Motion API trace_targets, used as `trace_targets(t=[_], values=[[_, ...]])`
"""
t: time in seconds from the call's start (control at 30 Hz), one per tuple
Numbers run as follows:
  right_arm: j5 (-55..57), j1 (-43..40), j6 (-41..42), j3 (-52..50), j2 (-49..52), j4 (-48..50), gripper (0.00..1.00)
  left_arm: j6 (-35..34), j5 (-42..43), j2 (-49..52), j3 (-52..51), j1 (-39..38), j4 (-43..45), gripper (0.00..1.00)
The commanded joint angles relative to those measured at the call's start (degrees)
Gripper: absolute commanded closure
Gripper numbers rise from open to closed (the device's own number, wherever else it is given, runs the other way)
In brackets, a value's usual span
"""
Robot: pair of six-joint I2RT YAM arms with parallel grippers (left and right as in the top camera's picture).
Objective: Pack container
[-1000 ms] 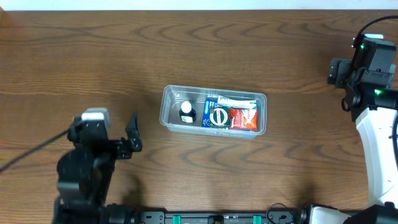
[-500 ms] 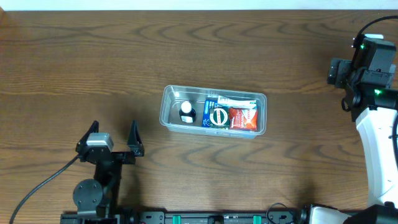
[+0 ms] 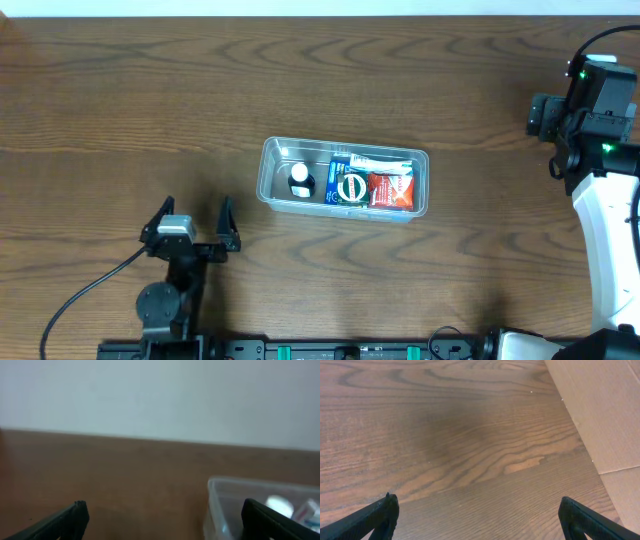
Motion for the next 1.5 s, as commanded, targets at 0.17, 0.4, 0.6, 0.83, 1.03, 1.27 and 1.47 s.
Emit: trace_targets(t=[0.17, 0.4, 0.6, 0.83, 1.03, 1.27, 1.47], values=[[0.57, -0.22, 0.85, 0.11, -0.37, -0.07, 0.01, 0.94, 0.81, -0.48, -0.55, 0.28, -4.57, 0.02], [0.57, -0.22, 0.85, 0.11, -0.37, -0.04, 0.01, 0.52, 0.79, -0.31, -0.55, 0.24, -4.37, 0.02], [0.57, -0.22, 0.85, 0.11, -0.37, -0.07, 0.01, 0.52, 0.79, -0.31, -0.55, 0.24, -4.37, 0.02], [0.57, -0.22, 0.85, 0.11, -0.37, -0.07, 0.01, 0.52, 0.79, -0.31, -0.55, 0.24, -4.37, 0.02], [0.57, -0.22, 0.85, 0.11, -0.37, -0.07, 0.01, 0.52, 0.81, -0.31, -0.55, 0.24, -4.37, 0.02], [0.57, -0.13, 0.83, -0.04, -0.35, -0.04, 0.01, 0.52, 0.79, -0.31, -0.55, 0.24, -4.37, 0.02], [0.57, 4.02, 0.85, -0.94, -3.28, -0.2, 0.01, 0.52, 0.79, -0.31, -0.55, 0.24, -4.37, 0.02]])
